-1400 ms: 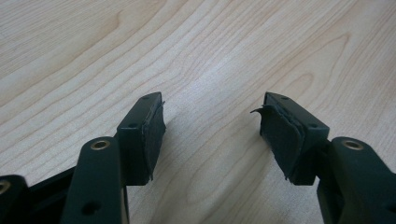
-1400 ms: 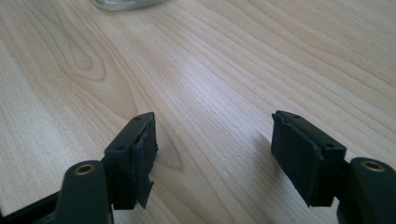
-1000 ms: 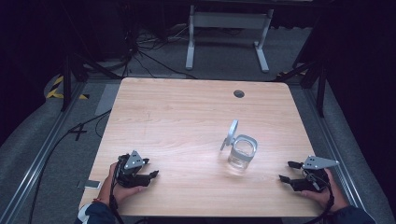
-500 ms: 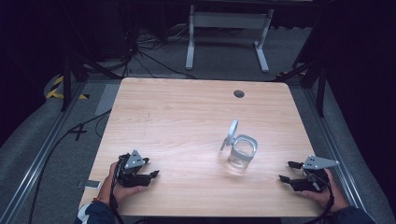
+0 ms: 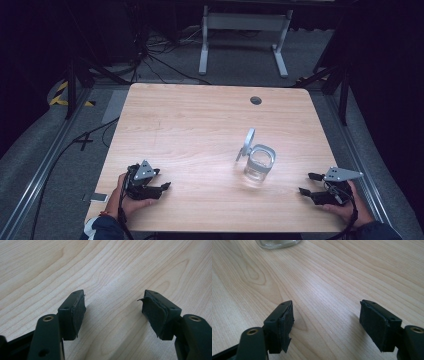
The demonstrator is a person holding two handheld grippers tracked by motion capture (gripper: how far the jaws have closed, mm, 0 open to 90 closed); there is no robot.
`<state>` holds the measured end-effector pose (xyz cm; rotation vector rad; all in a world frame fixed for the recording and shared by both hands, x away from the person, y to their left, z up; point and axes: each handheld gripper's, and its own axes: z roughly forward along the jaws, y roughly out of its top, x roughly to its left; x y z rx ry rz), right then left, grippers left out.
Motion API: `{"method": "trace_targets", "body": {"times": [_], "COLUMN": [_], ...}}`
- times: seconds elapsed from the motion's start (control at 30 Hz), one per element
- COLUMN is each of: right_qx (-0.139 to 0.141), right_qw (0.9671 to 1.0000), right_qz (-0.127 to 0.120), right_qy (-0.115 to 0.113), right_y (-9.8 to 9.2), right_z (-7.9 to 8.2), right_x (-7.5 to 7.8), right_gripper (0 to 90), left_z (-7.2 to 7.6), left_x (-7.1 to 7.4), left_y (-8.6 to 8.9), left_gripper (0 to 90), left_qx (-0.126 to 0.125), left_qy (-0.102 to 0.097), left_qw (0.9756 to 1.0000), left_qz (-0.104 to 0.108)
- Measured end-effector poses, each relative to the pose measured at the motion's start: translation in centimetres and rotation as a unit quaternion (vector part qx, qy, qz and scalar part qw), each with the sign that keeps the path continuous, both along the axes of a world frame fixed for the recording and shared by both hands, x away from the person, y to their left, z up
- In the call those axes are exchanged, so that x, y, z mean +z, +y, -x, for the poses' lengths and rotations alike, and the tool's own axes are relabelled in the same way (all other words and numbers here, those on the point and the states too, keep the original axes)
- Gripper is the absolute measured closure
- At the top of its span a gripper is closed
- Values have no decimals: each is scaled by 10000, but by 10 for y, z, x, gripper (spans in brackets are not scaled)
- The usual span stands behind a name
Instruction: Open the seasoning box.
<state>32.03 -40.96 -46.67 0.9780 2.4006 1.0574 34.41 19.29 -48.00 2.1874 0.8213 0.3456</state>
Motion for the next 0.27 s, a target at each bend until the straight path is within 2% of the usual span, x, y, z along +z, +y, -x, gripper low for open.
{"method": "trace_targets", "body": {"times": [0.27], "right_qx": [5], "right_qw": [10000], "right_qz": [0], "right_qy": [0], "right_y": [0], "right_z": [0], "right_x": [0], "right_gripper": [274], "left_z": [0], "left_x": [0], "left_y": [-1], "left_gripper": [353], "left_qx": [23], "left_qy": [11], "left_qw": [10000], "left_qz": [17]}}
